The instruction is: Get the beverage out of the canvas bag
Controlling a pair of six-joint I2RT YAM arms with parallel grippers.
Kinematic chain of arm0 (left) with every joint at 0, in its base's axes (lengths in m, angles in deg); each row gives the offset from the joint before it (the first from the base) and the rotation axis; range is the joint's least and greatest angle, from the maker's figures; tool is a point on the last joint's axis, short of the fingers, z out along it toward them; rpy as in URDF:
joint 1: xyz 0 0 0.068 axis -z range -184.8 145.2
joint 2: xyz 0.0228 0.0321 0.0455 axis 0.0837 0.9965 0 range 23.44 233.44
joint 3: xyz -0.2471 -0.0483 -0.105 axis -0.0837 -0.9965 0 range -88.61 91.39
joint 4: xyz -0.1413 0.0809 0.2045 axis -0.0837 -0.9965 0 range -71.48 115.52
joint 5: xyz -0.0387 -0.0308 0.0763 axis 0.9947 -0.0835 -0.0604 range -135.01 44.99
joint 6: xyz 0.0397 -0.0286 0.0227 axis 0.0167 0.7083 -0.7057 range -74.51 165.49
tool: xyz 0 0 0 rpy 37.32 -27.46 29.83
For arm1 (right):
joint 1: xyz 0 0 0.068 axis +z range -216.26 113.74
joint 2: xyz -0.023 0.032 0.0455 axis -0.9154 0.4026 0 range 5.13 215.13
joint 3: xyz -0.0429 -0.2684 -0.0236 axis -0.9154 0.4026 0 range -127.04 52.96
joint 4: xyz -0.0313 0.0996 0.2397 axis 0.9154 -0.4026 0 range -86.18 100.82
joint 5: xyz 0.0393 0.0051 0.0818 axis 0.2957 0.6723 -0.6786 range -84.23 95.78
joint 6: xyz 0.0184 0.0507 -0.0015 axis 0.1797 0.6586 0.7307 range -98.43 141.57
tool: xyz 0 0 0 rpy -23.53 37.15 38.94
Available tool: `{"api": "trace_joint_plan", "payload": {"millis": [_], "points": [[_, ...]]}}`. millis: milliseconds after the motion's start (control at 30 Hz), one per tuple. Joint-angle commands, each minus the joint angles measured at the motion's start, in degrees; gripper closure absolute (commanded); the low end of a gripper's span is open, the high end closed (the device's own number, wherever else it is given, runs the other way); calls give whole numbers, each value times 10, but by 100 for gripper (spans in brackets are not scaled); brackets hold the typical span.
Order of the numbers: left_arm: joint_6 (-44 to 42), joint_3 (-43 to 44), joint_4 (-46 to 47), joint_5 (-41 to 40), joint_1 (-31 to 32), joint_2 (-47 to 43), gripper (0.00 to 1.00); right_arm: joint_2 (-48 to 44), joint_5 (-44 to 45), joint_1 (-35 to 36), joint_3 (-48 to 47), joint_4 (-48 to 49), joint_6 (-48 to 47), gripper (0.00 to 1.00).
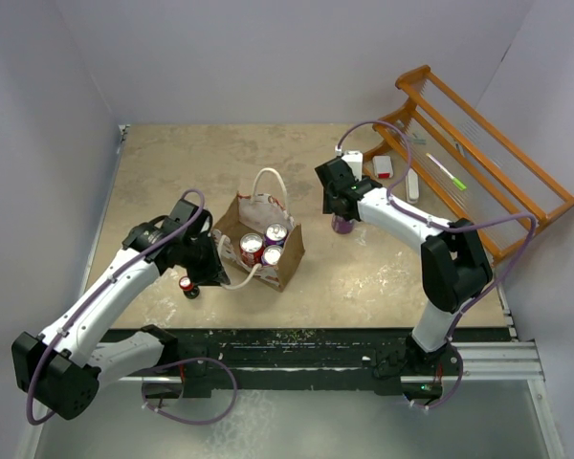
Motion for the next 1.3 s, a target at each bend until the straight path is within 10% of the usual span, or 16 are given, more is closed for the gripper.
{"api": "trace_joint_plan", "payload": {"millis": [0, 533, 1267], "points": [[-4, 24, -5, -13, -3, 10, 100, -11, 7, -4, -16, 42, 5, 67], [-10, 19, 9, -12, -2, 13, 100, -12, -21, -3, -33, 24, -16, 10], [-15, -7, 30, 8, -3, -16, 100, -104, -37, -2, -16, -88, 21, 0]]}}
